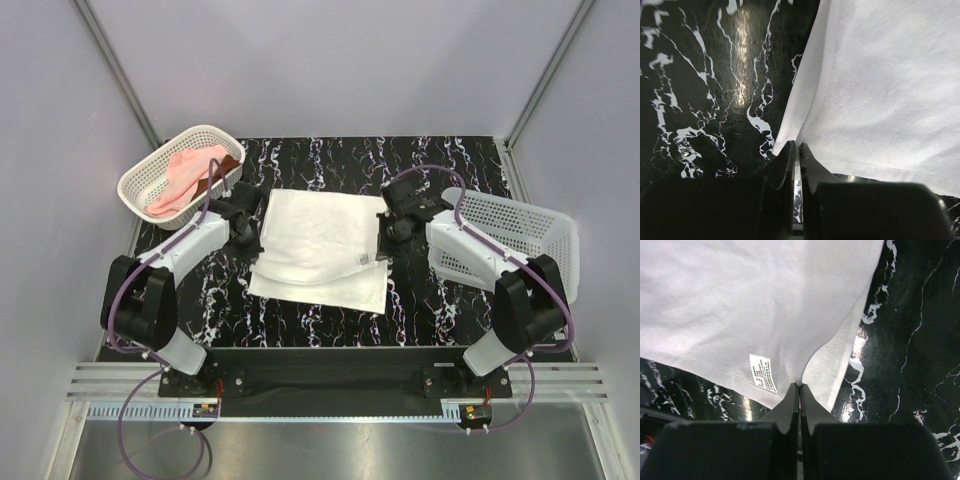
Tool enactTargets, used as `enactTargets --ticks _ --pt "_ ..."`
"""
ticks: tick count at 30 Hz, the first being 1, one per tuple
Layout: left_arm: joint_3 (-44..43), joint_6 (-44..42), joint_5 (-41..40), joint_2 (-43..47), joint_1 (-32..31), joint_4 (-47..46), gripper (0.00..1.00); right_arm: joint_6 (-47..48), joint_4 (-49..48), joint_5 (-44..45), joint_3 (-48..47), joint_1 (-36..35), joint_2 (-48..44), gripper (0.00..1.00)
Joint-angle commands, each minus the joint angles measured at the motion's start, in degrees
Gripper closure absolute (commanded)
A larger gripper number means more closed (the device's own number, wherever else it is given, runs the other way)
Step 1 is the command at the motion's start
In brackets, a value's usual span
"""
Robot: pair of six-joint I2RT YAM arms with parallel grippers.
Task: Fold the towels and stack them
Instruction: Fold the towel
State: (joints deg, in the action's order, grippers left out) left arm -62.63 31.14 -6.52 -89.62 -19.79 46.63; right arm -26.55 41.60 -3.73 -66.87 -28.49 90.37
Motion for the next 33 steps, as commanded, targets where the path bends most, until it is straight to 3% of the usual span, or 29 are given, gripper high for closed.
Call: enactTargets --ticks 1,7,16,23,25,28,33 --pt "-4.7 -1.8 -3.2 3.2 -0.1 3.2 1.0 1.1 4.5 -1.6 -2.8 -0.5 -3.7 1.0" --pt "7.0 -1.6 -1.2 2.0 0.0 -2.2 1.0 -6.2 -8.4 -9.6 16.8 -1.7 -10.5 1.0" --pt "10.5 -1.1 -0.5 -0.3 -0.1 -5.8 1.0 -10.0 -19.7 -14.3 27.9 -2.2 -10.1 1.0" --pt "7.9 -1.4 -0.2 1.5 -0.1 -3.0 1.0 -6.7 -11.9 -11.2 22.3 -2.2 -11.9 1.0" --pt "5.4 -1.7 0.2 2.7 -0.2 -1.0 1.0 -4.5 -1.9 -10.0 13.1 -2.2 -12.6 1.0" --pt "3.3 -1.4 1.2 3.5 -1.0 0.4 1.0 -4.0 6.9 -9.8 7.7 -2.3 -16.1 1.0" --pt "11.1 -0.7 2.9 1.7 -1.5 -5.1 1.0 -8.6 3.2 -11.9 19.0 -3.1 -22.5 1.0"
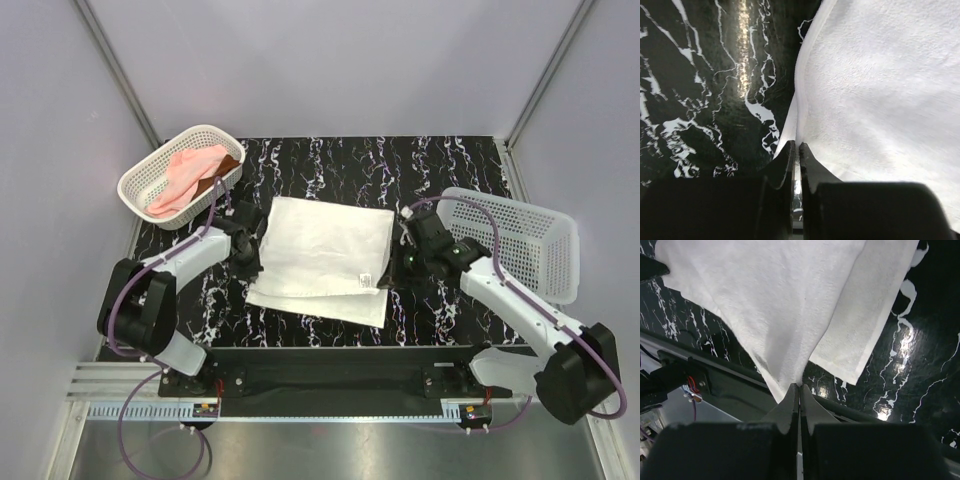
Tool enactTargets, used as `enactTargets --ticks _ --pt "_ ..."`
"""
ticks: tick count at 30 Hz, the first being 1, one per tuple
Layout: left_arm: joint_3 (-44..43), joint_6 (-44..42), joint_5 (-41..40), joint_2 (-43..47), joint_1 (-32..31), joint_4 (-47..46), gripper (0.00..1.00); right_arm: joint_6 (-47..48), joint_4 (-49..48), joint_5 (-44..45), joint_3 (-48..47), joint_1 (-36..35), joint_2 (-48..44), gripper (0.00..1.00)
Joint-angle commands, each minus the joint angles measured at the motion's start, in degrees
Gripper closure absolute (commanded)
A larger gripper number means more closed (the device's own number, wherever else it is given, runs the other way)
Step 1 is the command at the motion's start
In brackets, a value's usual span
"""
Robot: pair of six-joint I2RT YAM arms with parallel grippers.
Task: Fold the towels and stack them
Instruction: Fold the towel
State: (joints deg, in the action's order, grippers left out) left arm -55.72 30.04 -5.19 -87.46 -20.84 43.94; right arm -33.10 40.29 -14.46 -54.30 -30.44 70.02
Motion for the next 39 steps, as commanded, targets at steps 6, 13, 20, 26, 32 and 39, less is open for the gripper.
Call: enactTargets --ticks 6,13,20,26,32,39 --pt "5.9 0.4 -1.8 -3.5 -0.4 -4.2 1.0 -9.1 -9.9 -3.7 19.8 -4.6 -5.8 1.0" --pt "5.5 1.0 -4.9 -3.2 -0.8 -3.2 1.0 -9.4 -14.3 -0.3 25.2 -5.5 -3.8 1.0" --pt "5.6 1.5 -6.0 -3.2 -1.0 -2.8 1.0 -8.7 -15.8 3.9 25.6 -6.0 -2.3 0.98" --pt "6.0 2.5 -7.3 -2.5 -0.9 -2.6 1.0 -9.4 -15.2 8.6 24.9 -6.2 -2.8 0.96" --pt "4.8 3.8 -5.7 -2.4 -0.9 -3.2 0.97 -9.0 -15.6 8.8 24.7 -6.4 -3.1 0.84" --pt "-5.9 0.7 -5.6 -0.6 -0.4 0.0 0.57 -9.7 -7.5 11.9 18.8 -6.4 -3.5 0.72"
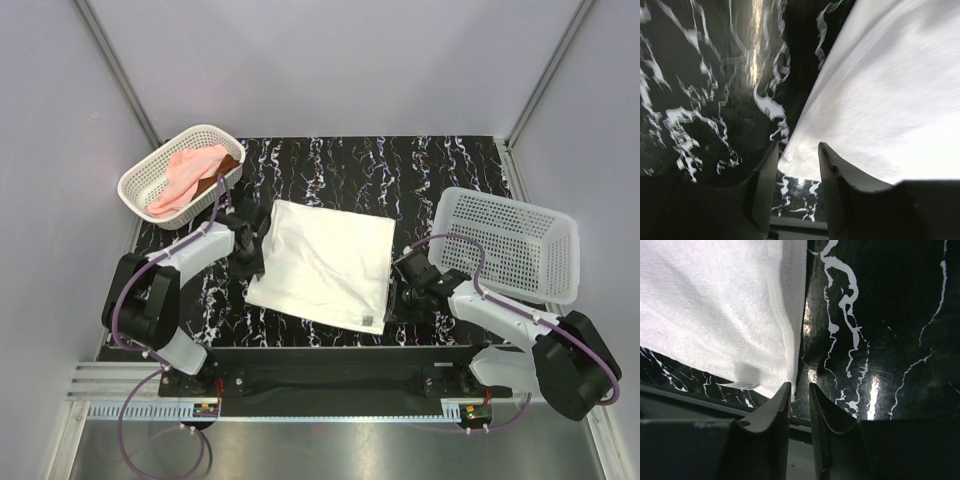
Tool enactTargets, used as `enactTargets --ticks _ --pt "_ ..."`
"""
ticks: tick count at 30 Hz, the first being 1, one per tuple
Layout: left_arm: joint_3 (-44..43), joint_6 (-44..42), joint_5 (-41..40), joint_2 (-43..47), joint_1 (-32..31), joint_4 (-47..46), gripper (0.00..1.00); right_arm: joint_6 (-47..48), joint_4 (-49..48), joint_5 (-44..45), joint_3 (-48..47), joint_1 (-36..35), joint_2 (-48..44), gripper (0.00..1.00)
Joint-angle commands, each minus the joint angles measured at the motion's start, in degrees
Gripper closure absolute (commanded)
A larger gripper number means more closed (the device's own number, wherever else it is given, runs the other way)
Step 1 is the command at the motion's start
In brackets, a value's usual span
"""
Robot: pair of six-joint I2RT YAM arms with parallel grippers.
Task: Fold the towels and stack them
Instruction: Fold the towel
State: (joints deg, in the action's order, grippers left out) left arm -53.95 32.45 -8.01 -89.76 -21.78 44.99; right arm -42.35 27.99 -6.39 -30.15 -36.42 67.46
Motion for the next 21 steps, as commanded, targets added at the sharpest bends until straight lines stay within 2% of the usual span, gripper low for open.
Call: enactTargets --ticks 1,4,6,12,18,21 --pt "-9.6 -3.7 -2.2 1.3 0.8 -1.4 0.55 -0.6 6.4 4.6 -6.7 -0.4 -1.5 0.7" --pt "-17.2 -7.6 3.1 -0.7 2.8 -3.2 0.52 1.0 8.2 6.0 -13.2 -0.3 -0.9 0.62" --pt "-23.4 -9.7 7.6 -4.6 4.5 -3.9 0.5 3.5 9.3 11.2 -20.3 -0.1 1.9 0.58" --pt "-35.9 -16.2 12.3 -18.8 6.3 -3.2 0.49 12.2 10.4 13.9 -39.6 8.5 20.7 0.58" --pt "-44.3 -19.8 15.0 -28.1 6.9 -3.2 0.47 16.7 10.8 12.2 -51.4 15.8 36.3 0.59" --pt "-47.9 -21.4 17.6 -30.6 7.0 -2.9 0.47 18.4 10.9 11.7 -55.1 16.8 40.2 0.59"
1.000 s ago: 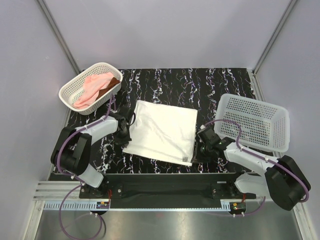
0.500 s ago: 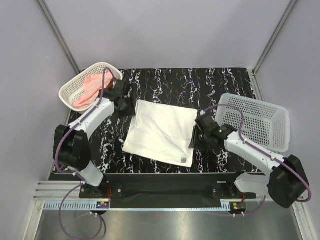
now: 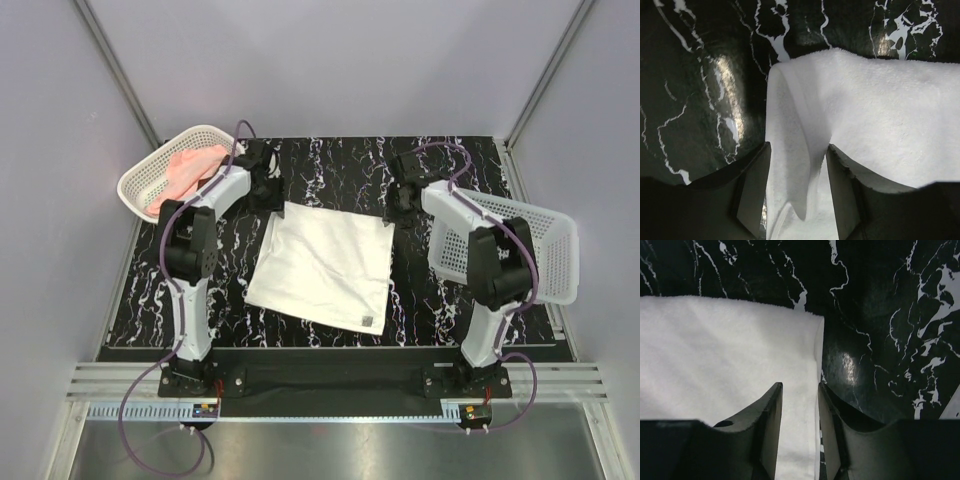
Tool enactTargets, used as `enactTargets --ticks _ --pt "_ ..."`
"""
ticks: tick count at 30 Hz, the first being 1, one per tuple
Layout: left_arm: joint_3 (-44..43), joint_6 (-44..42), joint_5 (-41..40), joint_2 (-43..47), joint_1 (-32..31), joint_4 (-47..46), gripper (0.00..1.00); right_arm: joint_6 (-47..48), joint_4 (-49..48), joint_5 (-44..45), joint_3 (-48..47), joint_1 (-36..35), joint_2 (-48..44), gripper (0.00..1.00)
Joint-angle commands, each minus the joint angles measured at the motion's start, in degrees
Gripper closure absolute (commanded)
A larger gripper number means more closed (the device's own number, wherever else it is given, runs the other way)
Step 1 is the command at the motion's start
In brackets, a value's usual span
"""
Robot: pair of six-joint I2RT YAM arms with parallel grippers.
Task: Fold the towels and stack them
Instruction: Fold the towel
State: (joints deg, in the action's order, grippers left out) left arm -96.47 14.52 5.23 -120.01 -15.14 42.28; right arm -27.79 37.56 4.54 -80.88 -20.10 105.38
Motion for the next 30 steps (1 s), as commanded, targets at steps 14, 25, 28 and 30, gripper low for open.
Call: enactTargets --ticks 14,25,28,30 --pt "-9.6 -6.9 1.8 -5.0 1.3 -2.7 0.52 9.9 -4.7 -4.4 -6.7 5.2 10.6 0.61" --pt "-12.2 -9.3 2.3 -7.6 2.3 -3.8 0.62 10.9 -7.0 -7.8 -7.0 6.0 12.4 0.69" --pt "-13.4 -10.1 2.8 -8.8 2.7 -4.0 0.72 11.4 -6.9 -7.3 -7.3 6.3 12.9 0.81" --pt "-13.8 -10.6 3.3 -9.2 2.8 -5.5 0.86 11.5 -6.9 -5.9 -7.5 6.6 13.3 0.9"
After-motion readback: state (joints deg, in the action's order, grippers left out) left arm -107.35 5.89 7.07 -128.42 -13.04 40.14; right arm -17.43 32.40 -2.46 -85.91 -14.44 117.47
